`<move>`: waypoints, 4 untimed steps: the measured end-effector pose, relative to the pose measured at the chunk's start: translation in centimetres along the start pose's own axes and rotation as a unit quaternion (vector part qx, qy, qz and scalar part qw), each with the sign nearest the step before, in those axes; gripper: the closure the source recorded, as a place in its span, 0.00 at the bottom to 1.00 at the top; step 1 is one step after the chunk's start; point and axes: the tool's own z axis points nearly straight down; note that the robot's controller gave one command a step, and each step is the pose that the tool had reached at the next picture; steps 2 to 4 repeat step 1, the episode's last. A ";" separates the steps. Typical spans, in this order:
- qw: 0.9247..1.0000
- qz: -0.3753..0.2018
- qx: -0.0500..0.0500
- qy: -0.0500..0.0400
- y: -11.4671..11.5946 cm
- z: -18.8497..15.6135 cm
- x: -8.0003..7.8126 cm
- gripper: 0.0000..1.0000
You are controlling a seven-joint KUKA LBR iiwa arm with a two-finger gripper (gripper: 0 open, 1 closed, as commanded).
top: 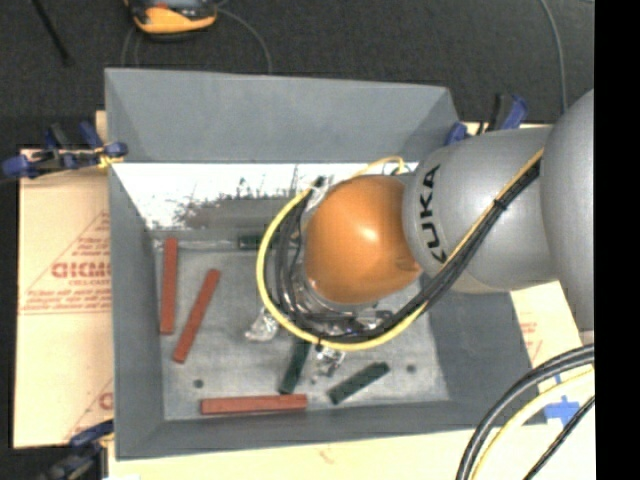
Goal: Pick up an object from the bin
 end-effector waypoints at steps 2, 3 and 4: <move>0.985 -0.175 0.002 -0.007 -0.1 2.4 3.1 1.00; 0.985 -0.175 0.002 -0.007 -0.1 2.4 3.1 1.00; 0.985 -0.175 0.002 -0.007 -0.1 2.4 3.1 1.00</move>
Offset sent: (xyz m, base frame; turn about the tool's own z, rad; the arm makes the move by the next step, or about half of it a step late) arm 0.0000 0.0000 0.0000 0.0000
